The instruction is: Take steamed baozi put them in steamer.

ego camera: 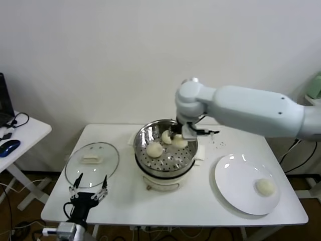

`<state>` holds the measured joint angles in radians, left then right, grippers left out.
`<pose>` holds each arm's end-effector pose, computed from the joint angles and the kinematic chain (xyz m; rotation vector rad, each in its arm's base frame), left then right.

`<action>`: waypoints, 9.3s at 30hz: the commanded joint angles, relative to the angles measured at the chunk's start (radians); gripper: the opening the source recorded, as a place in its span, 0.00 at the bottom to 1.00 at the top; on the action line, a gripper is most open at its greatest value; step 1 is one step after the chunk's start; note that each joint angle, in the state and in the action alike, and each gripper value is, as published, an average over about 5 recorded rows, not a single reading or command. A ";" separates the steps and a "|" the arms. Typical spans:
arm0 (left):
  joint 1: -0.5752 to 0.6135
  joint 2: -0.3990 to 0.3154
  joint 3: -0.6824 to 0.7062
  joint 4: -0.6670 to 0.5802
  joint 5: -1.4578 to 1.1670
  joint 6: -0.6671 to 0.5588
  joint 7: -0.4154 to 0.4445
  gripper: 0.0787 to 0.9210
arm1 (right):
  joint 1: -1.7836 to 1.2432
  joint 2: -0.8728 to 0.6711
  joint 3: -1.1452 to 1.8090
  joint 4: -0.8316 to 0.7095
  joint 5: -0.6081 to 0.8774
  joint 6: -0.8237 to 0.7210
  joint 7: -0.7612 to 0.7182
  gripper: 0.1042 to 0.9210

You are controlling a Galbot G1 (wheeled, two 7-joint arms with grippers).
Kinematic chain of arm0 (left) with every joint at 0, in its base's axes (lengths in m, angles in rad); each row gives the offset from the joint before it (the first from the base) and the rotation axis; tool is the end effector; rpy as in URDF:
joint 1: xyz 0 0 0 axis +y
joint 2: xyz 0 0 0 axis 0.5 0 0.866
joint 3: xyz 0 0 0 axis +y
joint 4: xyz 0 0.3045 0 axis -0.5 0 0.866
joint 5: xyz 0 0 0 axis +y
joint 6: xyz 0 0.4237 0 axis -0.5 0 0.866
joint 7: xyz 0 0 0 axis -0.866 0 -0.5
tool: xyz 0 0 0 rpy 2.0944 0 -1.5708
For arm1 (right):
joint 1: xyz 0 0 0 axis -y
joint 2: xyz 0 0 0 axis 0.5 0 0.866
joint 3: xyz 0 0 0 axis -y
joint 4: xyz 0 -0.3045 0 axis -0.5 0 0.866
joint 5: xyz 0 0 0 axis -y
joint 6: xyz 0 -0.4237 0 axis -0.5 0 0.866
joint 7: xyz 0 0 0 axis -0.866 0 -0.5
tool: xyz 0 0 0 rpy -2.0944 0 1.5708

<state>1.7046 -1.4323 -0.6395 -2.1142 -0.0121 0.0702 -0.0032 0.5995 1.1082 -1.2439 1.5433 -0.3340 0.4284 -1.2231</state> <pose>0.2370 0.0533 -0.2825 0.0402 -2.9558 -0.2484 0.4732 0.2306 -0.0470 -1.8593 0.0118 -2.5042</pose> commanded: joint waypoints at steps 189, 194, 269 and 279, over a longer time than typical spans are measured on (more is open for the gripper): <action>-0.053 -0.008 0.070 -0.047 -0.044 0.064 -0.017 0.88 | 0.184 -0.098 -0.243 -0.461 1.288 -0.699 0.157 0.73; -0.052 0.003 0.066 -0.068 -0.054 0.068 -0.017 0.88 | 0.154 -0.031 -0.276 -0.466 1.305 -0.706 0.171 0.73; -0.092 0.009 0.057 -0.067 -0.068 0.071 -0.041 0.88 | 0.000 -0.227 -0.021 -0.313 1.253 -0.662 0.440 0.88; -0.119 0.016 0.050 -0.059 -0.055 0.002 -0.034 0.88 | -0.287 -0.561 0.304 0.019 1.136 -0.677 0.703 0.88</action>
<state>1.5986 -1.4199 -0.5833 -2.1782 -0.0828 0.1277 -0.0427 0.5579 0.8745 -1.2912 1.2465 0.8819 -0.2401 -0.7887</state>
